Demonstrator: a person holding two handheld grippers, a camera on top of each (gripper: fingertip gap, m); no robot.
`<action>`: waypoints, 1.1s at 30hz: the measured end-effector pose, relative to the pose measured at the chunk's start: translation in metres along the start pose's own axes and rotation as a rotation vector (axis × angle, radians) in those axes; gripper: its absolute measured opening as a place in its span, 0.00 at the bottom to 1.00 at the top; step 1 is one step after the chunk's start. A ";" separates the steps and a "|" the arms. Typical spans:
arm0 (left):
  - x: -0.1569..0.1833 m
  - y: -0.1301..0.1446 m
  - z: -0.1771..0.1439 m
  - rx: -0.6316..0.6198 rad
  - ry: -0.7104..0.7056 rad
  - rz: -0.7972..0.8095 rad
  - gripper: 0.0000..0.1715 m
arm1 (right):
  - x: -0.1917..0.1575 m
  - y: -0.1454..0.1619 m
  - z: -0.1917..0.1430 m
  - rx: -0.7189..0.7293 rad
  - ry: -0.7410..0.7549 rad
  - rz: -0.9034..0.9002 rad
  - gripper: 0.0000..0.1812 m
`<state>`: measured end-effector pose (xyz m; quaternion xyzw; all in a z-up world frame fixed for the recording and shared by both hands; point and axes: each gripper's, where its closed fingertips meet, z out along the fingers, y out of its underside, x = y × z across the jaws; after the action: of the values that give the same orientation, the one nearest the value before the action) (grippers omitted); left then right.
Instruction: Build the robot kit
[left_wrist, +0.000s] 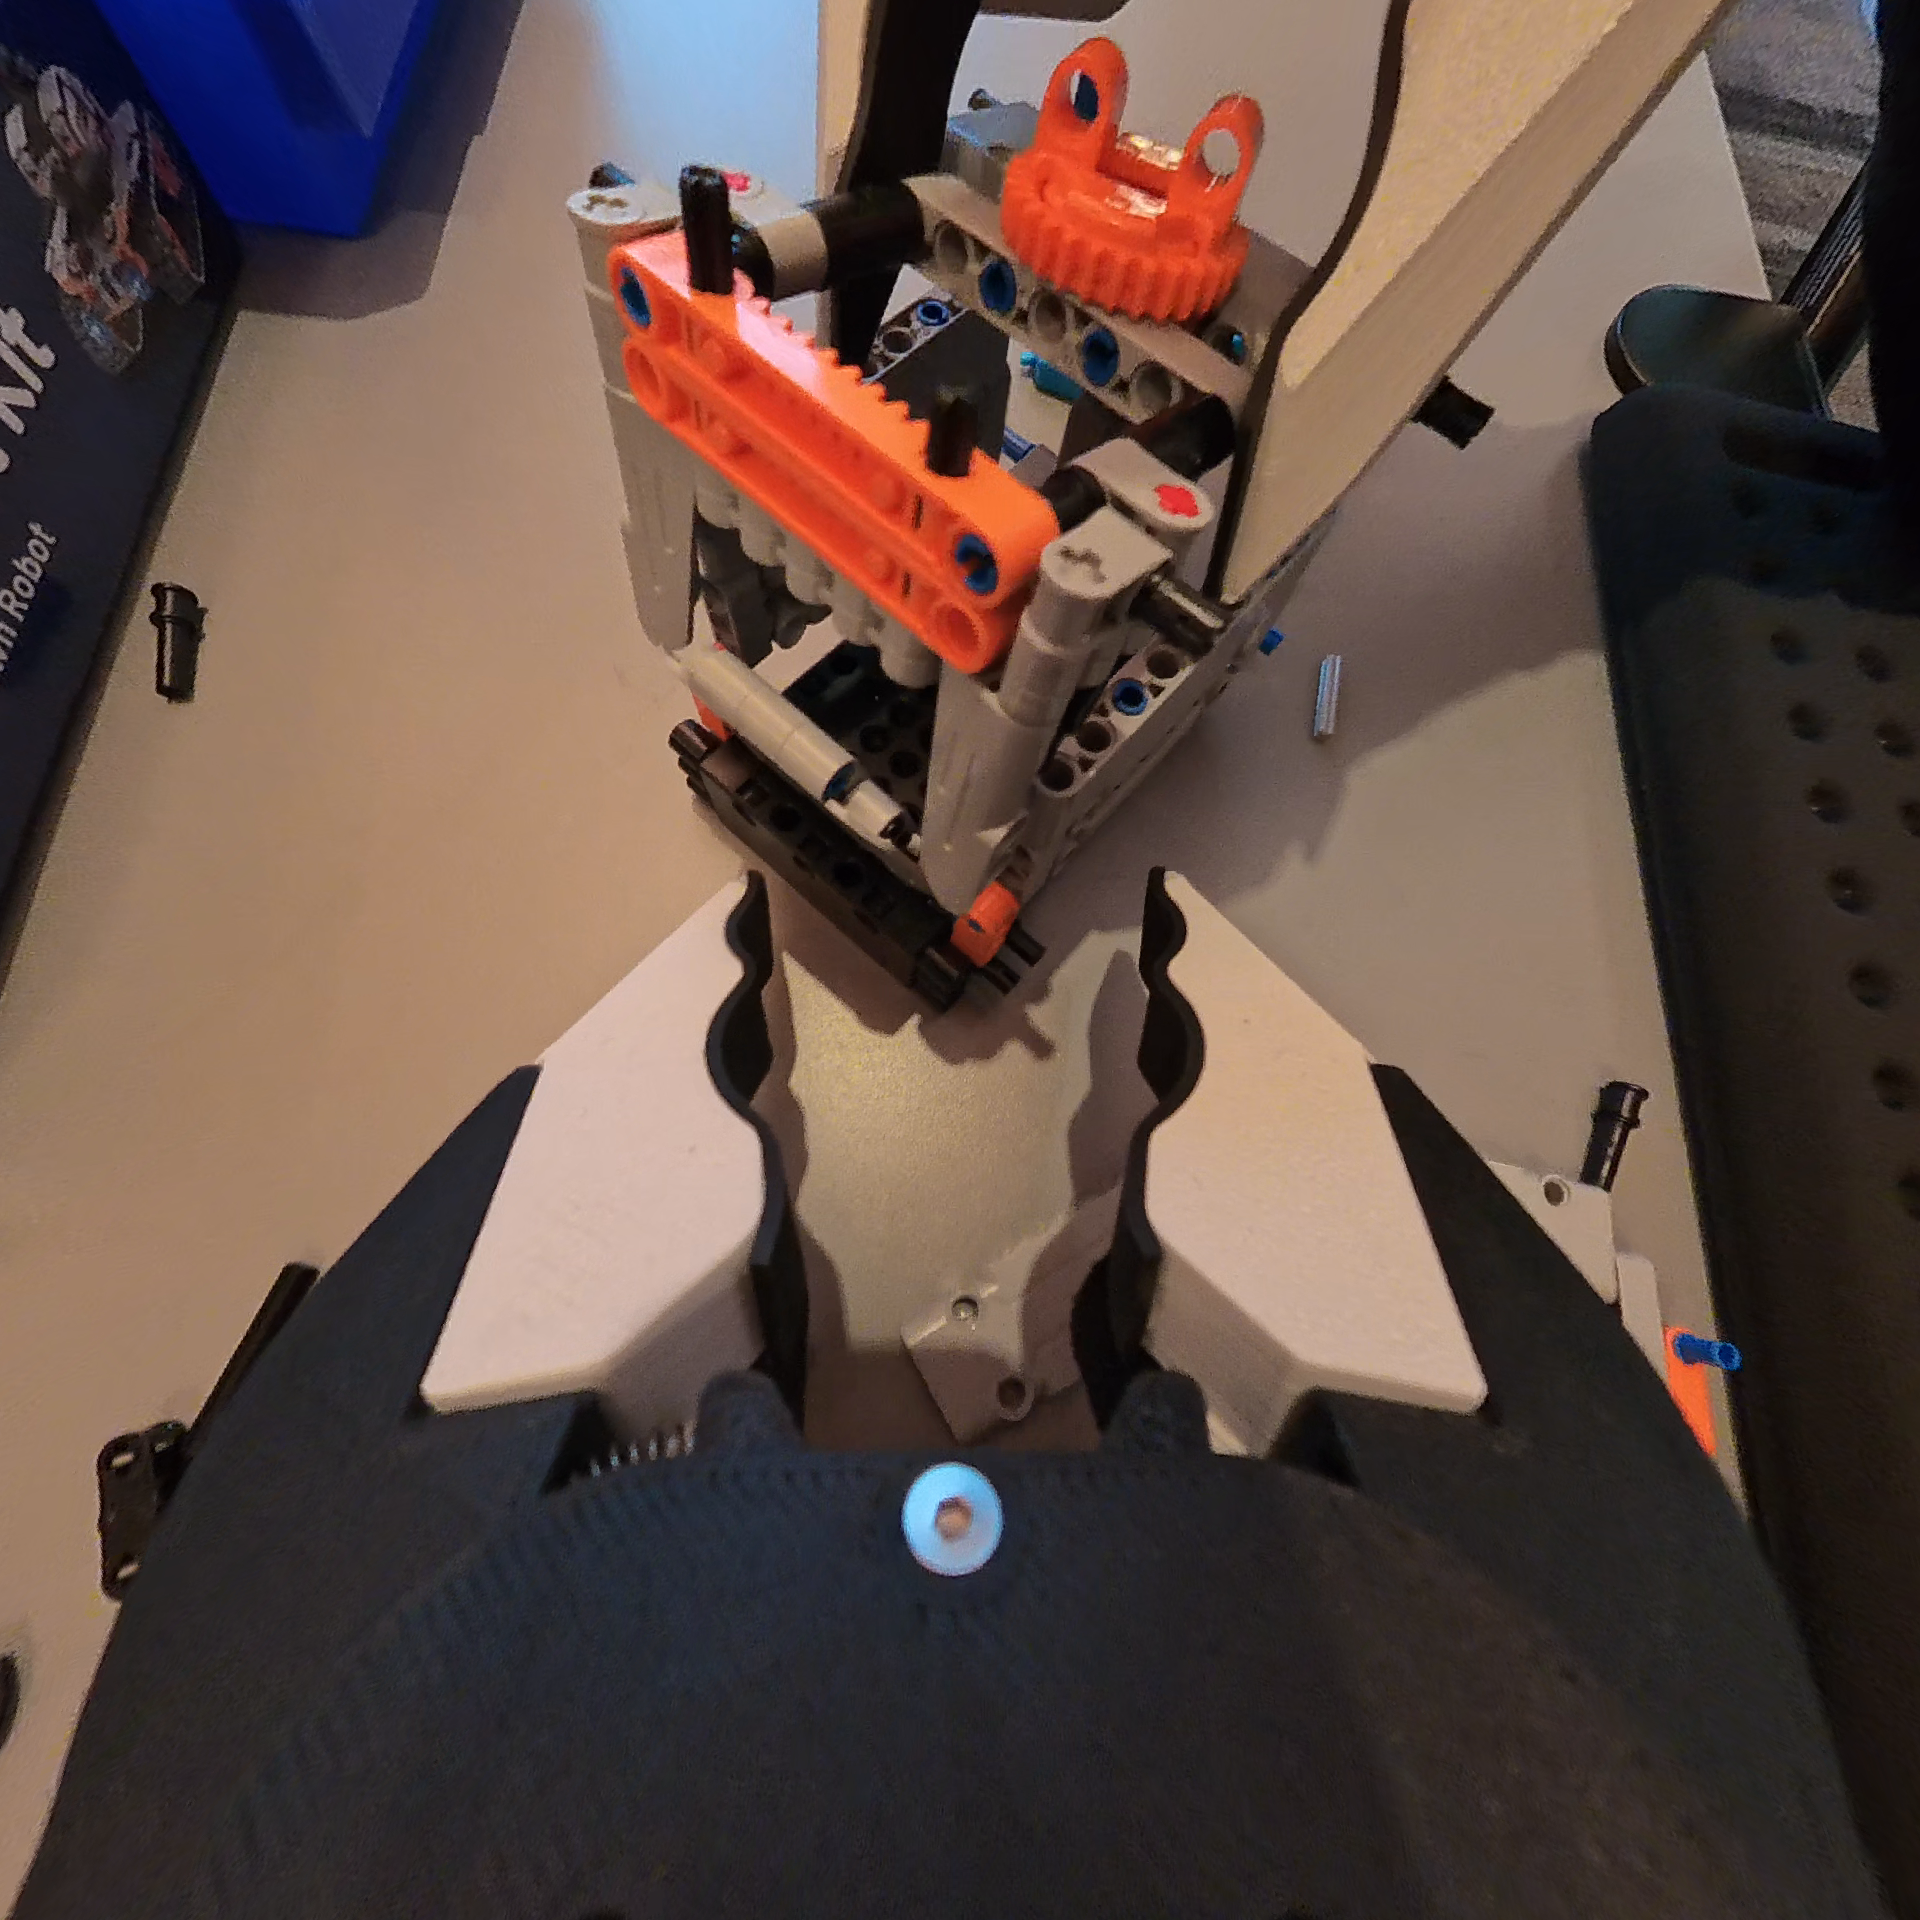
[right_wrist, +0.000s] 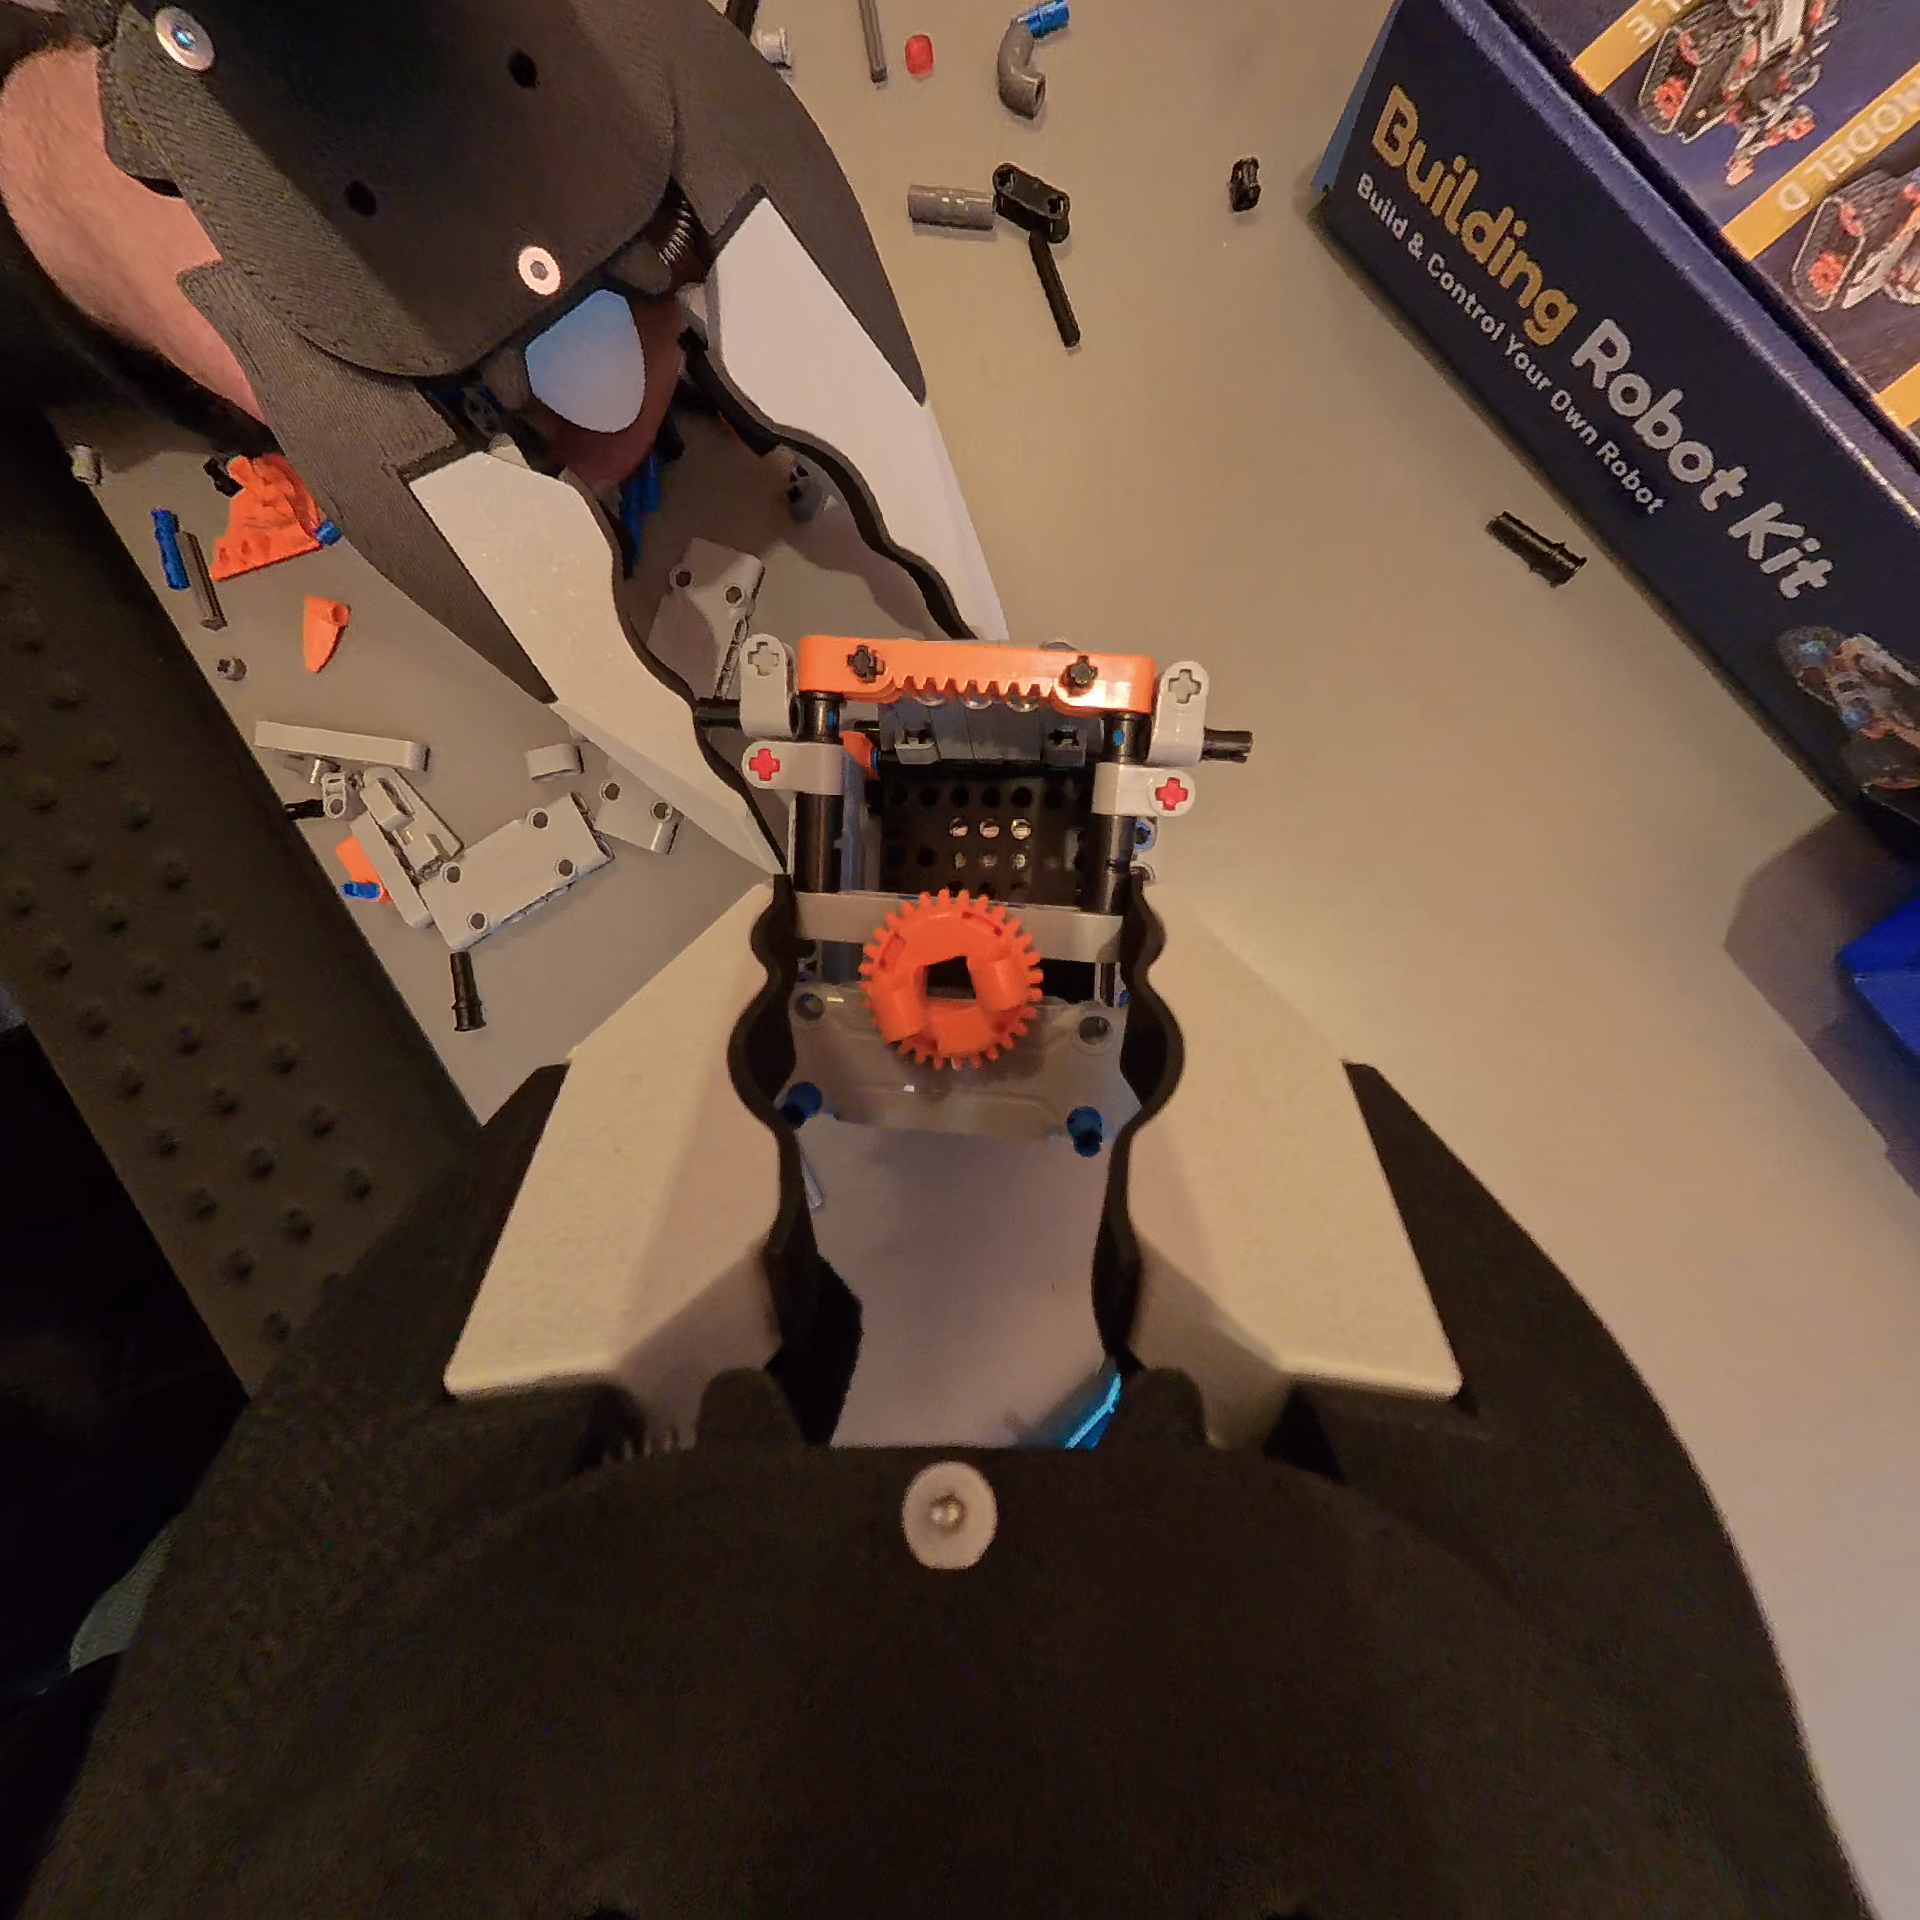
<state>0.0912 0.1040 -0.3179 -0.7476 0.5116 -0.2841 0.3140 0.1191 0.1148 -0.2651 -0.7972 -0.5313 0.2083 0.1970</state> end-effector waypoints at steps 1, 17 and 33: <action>0.000 0.000 0.001 -0.002 0.001 0.002 0.40 | 0.000 0.000 0.000 0.001 -0.001 0.001 0.34; -0.001 -0.002 0.003 0.003 0.010 0.005 0.40 | -0.008 -0.013 -0.005 0.033 0.019 -0.053 0.39; -0.001 -0.016 -0.011 0.053 0.028 0.050 0.37 | 0.002 -0.020 -0.010 0.060 0.039 -0.044 0.30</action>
<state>0.0917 0.1069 -0.2986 -0.7218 0.5269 -0.3001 0.3336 0.1098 0.1234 -0.2465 -0.7831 -0.5382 0.2042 0.2355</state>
